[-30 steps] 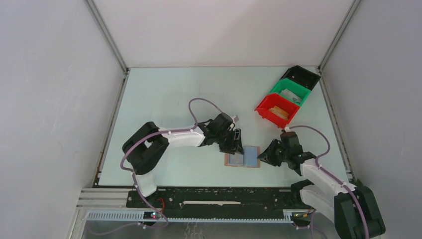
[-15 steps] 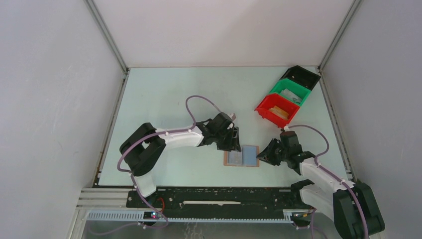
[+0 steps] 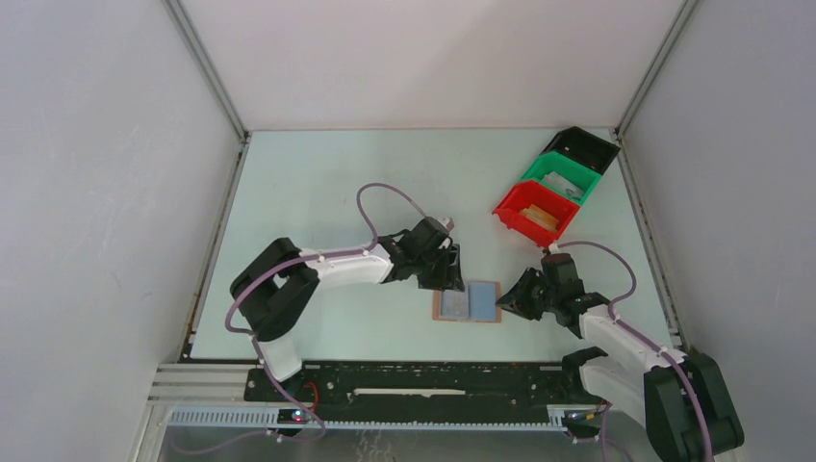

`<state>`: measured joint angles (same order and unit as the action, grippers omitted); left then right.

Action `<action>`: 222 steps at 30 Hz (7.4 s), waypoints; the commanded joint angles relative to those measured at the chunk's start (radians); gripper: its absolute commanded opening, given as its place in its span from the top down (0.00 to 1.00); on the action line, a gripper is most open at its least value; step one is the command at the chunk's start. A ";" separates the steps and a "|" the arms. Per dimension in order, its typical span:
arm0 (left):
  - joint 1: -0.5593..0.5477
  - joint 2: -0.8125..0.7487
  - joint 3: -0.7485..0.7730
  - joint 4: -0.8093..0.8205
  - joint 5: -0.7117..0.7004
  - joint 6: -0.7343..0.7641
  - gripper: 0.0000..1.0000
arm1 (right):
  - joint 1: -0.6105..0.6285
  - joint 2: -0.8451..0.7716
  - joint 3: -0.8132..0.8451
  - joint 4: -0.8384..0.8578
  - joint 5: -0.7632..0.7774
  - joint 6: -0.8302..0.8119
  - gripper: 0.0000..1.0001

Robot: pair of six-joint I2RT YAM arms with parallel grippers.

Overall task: Take the credit cards out of the card holder
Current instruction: Remove the credit card from the card holder.

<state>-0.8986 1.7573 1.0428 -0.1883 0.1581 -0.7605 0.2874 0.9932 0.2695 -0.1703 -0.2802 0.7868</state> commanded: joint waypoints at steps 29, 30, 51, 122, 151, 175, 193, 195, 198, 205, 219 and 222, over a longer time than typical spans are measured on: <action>-0.002 -0.006 -0.007 -0.023 -0.026 -0.041 0.42 | -0.004 0.013 -0.007 0.000 0.027 -0.010 0.69; -0.002 -0.003 -0.008 -0.023 -0.025 -0.043 0.42 | -0.004 0.013 -0.007 0.000 0.027 -0.009 0.69; -0.002 -0.001 -0.024 0.119 0.138 -0.067 0.42 | -0.004 0.009 -0.008 -0.002 0.027 -0.009 0.69; 0.010 0.089 -0.058 0.273 0.270 -0.158 0.40 | 0.026 0.103 0.067 0.103 -0.042 -0.036 0.71; 0.034 0.128 -0.129 0.428 0.276 -0.231 0.42 | 0.025 0.213 -0.001 0.221 -0.085 0.000 0.73; 0.039 0.132 -0.265 0.785 0.322 -0.409 0.77 | 0.026 0.203 -0.001 0.210 -0.079 0.002 0.73; 0.039 0.174 -0.291 0.926 0.327 -0.457 0.66 | 0.026 0.197 -0.001 0.202 -0.076 0.005 0.73; 0.039 0.173 -0.285 0.892 0.318 -0.446 0.68 | 0.026 0.199 0.000 0.203 -0.076 0.006 0.73; 0.040 0.165 -0.274 0.832 0.305 -0.424 0.81 | 0.025 0.199 0.000 0.203 -0.075 0.006 0.73; 0.049 0.120 -0.244 0.647 0.256 -0.335 1.00 | 0.025 0.196 0.000 0.195 -0.071 0.006 0.73; 0.110 -0.141 -0.276 0.425 0.351 -0.141 1.00 | 0.002 0.013 0.032 0.125 -0.186 -0.037 0.65; 0.126 -0.217 -0.254 0.357 0.402 -0.068 1.00 | -0.023 -0.082 0.043 0.136 -0.300 -0.037 0.54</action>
<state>-0.7902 1.6573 0.7612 0.2604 0.4850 -0.9615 0.2897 1.0195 0.2893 -0.0303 -0.4419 0.7788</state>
